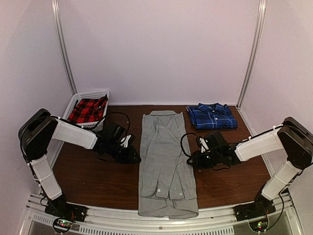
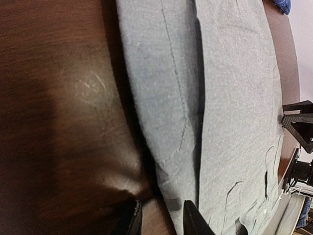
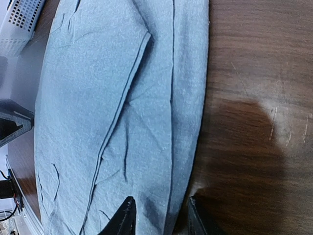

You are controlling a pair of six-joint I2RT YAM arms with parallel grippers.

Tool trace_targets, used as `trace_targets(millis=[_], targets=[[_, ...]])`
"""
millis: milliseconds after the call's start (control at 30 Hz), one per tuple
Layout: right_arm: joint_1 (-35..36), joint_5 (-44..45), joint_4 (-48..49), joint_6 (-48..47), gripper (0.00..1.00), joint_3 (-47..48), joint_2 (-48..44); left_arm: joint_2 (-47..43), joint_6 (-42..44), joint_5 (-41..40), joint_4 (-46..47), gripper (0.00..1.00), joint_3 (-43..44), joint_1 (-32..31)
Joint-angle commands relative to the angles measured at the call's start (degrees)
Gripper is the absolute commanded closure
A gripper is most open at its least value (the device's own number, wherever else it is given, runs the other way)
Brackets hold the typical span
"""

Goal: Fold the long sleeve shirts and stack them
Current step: Adjust the rectangle-folded shirt at the center of the board.

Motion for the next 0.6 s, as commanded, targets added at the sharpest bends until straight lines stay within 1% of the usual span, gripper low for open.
trace_targets(millis=[0,67,200,333,400,500,567], targets=[[-0.4,2.62,0.42,0.07,0.64,2.28,2.38,1.99,0.84,-2.13,2.45,0.7,2.87,-0.12],[-0.6,3.33,-0.13,-0.24,0.65,3.01,2.97,2.73,0.86,-2.29,2.43,0.7,3.59,-0.12],[-0.86,3.56,-0.3,-0.69,0.67,4.17,4.48,3.86,0.56,-2.11,2.4,0.75,4.65,-0.12],[-0.86,3.38,-0.22,-0.95,0.71,5.5,6.55,5.12,0.43,-1.99,2.4,0.87,5.62,-0.12],[-0.93,3.21,0.08,-0.98,0.76,6.02,7.31,5.4,0.11,-2.09,3.69,0.94,5.7,-0.12],[-0.94,2.95,-0.03,-1.12,0.82,7.67,8.61,5.53,-0.54,-2.78,4.24,1.0,5.81,-0.04],[-0.99,2.67,-0.17,-1.28,0.84,9.02,9.66,5.56,-0.67,-3.68,3.87,1.0,6.06,0.17]])
